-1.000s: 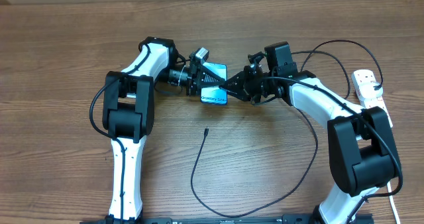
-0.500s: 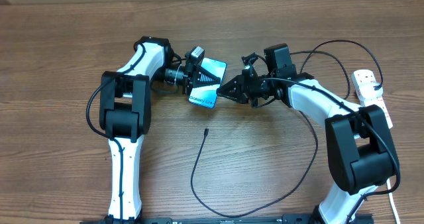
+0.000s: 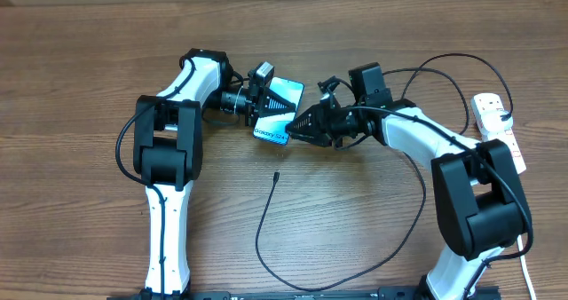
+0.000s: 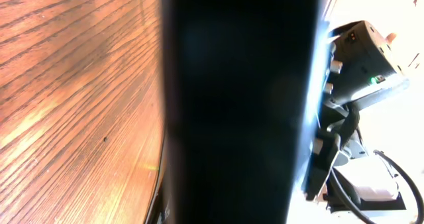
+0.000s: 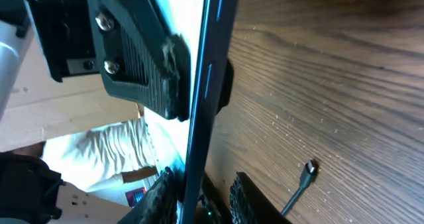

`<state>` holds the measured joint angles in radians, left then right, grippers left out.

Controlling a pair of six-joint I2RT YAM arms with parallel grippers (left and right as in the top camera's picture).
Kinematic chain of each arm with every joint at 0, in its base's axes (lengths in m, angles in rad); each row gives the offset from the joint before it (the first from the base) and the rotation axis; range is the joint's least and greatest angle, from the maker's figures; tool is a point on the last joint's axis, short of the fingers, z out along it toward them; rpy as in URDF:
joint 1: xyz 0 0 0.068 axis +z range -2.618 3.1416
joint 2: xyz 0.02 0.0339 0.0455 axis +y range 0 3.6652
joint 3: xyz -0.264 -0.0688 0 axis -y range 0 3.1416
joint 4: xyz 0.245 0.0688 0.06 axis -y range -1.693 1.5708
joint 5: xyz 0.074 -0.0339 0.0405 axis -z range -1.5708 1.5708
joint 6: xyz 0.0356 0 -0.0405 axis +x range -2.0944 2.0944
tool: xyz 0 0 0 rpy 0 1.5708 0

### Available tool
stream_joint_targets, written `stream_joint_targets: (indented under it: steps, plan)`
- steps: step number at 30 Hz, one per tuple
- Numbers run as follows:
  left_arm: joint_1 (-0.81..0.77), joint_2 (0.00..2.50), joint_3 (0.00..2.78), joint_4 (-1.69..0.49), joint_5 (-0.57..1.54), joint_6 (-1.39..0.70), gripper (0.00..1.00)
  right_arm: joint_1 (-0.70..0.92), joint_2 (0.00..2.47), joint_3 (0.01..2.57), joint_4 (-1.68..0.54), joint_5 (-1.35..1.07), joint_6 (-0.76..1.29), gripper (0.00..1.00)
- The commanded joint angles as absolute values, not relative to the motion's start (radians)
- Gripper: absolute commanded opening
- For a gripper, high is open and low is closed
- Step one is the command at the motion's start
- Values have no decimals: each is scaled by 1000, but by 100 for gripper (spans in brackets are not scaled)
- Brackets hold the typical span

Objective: Plug charger to phone and switch on socket

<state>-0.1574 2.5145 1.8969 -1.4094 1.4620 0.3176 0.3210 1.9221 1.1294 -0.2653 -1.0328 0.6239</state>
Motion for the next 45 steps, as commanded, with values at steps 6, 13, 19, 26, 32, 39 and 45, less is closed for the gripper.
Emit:
stream_joint_targets:
  steps: [6, 13, 19, 26, 32, 39, 45]
  plan:
    - [-164, 2492, 1914, -1421, 1482, 333, 4, 385, 1931, 1119, -224, -1032, 601, 22]
    - [-164, 2492, 1914, -1442, 1406, 333, 4, 386, 1931, 1119, -227, -1030, 599, 4]
    - [-164, 2492, 1914, -1473, 1389, 334, 9, 386, 1931, 1119, -298, -1031, 509, 4]
    - [-164, 2492, 1914, -1473, 1376, 334, 15, 385, 1931, 1119, -334, -1031, 462, 4]
    - [-164, 2492, 1914, -1478, 1375, 334, 16, 384, 1931, 1119, -356, -1031, 440, 4]
    - [-164, 2492, 1914, -1512, 1347, 338, 14, 351, 1931, 1119, -382, -1034, 436, 4]
    - [-164, 2492, 1914, -1539, 1340, 337, 11, 325, 1931, 1119, -388, -1060, 435, 4]
